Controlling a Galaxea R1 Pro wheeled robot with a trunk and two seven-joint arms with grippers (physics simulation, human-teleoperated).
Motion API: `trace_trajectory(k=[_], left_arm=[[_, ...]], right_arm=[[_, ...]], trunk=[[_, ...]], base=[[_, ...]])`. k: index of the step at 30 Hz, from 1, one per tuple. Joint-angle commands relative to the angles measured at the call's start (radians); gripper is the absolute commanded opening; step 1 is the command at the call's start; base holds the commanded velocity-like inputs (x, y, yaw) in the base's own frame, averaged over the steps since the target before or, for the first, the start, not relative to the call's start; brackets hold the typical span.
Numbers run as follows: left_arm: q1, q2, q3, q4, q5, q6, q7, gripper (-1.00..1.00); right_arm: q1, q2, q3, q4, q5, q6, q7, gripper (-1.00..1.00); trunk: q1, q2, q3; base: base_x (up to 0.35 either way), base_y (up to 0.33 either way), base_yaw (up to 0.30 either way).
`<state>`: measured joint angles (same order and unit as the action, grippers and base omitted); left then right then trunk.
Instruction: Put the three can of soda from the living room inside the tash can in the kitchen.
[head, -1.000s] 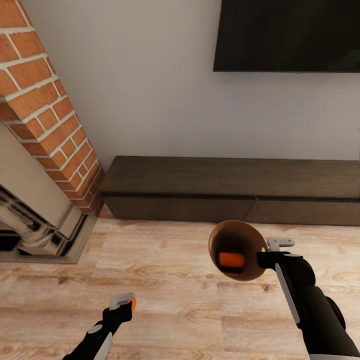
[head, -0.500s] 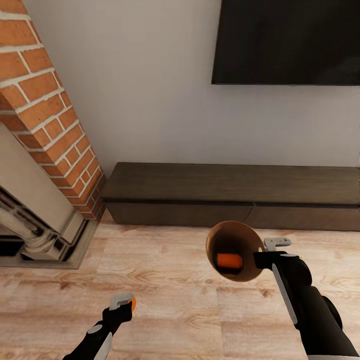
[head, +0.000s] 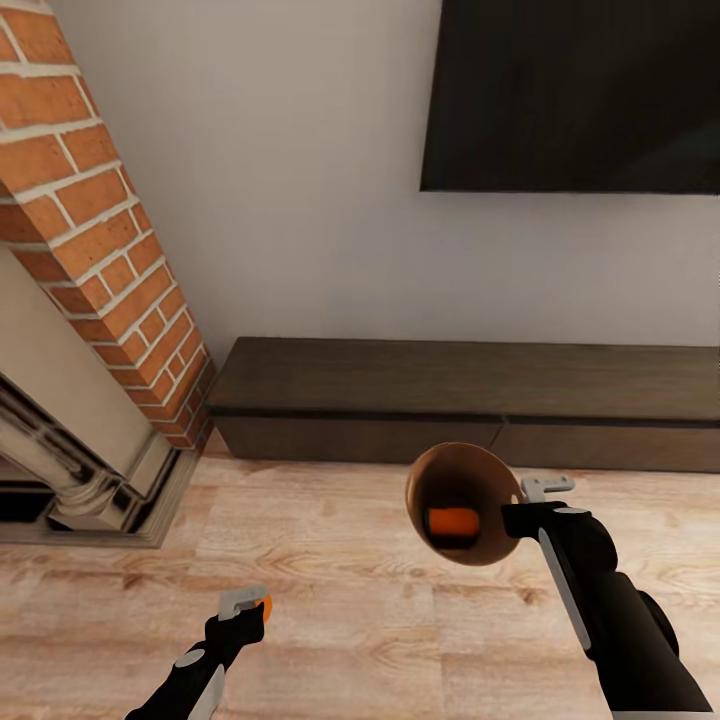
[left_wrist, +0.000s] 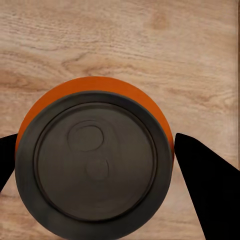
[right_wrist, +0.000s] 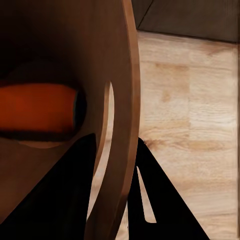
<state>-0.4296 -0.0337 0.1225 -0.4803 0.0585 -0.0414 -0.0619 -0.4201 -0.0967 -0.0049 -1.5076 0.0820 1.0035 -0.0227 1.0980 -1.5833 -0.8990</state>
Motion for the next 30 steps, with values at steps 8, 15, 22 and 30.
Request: trace_trajectory(k=[8, 15, 22, 30], left_arm=[[0.0, 0.0, 0.0, 0.0, 0.0, 0.0, -0.001, -1.0], [0.0, 0.0, 0.0, 0.0, 0.0, 0.0, -0.001, -1.0], [0.0, 0.0, 0.0, 0.0, 0.0, 0.0, -0.001, -1.0], [0.0, 0.0, 0.0, 0.0, 0.0, 0.0, -0.001, -1.0]], right_arm=[[0.0, 0.0, 0.0, 0.0, -0.007, 0.0, 0.003, -1.0], [0.0, 0.0, 0.0, 0.0, -0.007, 0.0, 0.003, -1.0], [0.0, 0.0, 0.0, 0.0, -0.007, 0.0, 0.003, -1.0], [0.0, 0.0, 0.0, 0.0, -0.007, 0.0, 0.003, -1.0]], trunk=[[-0.031, 0.056, 0.038], [-0.058, 0.105, 0.072], [-0.085, 0.154, 0.105], [-0.108, 0.196, 0.137]], base=[[0.0, 0.0, 0.0], [0.0, 0.0, 0.0], [0.0, 0.0, 0.0], [0.0, 0.0, 0.0]])
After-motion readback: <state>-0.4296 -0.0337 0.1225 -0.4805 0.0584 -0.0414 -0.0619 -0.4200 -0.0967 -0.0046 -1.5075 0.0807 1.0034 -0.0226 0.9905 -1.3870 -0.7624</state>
